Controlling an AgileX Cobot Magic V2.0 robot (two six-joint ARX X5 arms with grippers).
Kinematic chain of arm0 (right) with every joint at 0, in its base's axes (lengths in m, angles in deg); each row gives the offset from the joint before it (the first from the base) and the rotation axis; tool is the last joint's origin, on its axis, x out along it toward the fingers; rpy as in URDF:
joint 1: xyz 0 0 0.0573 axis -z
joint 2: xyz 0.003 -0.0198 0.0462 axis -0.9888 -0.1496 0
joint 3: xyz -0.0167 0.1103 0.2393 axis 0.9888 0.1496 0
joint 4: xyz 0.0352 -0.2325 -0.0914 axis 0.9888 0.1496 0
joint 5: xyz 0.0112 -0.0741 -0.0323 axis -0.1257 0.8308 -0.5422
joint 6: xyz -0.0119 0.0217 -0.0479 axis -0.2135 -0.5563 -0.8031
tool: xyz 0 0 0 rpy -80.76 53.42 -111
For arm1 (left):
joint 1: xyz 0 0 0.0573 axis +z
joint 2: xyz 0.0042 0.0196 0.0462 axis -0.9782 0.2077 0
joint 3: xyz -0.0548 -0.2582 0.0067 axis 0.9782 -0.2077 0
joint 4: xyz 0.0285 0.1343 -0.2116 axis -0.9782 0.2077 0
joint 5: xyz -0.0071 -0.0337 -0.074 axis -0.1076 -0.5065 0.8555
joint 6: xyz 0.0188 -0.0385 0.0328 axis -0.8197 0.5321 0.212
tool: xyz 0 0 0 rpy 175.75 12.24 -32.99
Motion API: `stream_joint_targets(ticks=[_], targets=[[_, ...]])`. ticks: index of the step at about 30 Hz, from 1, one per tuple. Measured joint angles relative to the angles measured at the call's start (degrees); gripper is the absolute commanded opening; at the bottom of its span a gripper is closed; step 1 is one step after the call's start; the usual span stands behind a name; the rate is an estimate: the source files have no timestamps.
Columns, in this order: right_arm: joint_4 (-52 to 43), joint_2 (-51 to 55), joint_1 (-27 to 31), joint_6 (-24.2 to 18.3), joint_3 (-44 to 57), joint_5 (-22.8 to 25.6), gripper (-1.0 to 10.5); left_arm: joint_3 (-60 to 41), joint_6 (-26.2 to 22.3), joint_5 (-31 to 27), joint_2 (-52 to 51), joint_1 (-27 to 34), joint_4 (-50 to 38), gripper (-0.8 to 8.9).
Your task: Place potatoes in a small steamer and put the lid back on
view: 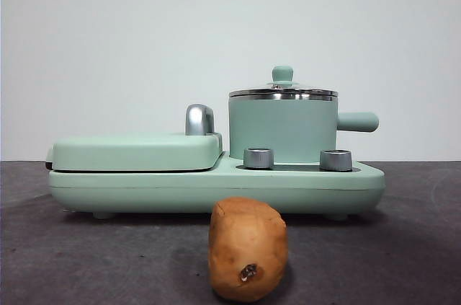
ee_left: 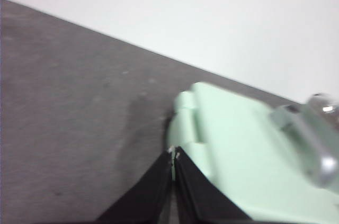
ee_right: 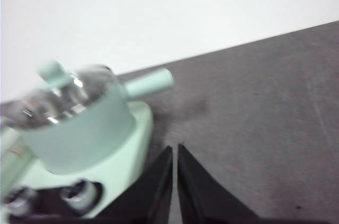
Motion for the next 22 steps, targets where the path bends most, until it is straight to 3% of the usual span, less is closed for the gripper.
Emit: stream_joint_targets(ticks=[4,10,22], targets=[[7.8,-3.4,-1.2,2.4,-7.6,-1.6,0.1,7.0,1.6,3.1,6.0,-1.1,6.6,0.08],[16.1,-11.2,-1.7,2.8,-19.5,-7.4,0.1,19.8,1.4,13.0,18.0,-2.1,15.8,0.08],[29.3,-29.8,-1.7,-6.0,-37.3,-26.8,0.1,39.2,-6.0,29.9,39.9,-4.8,25.2,0.08]])
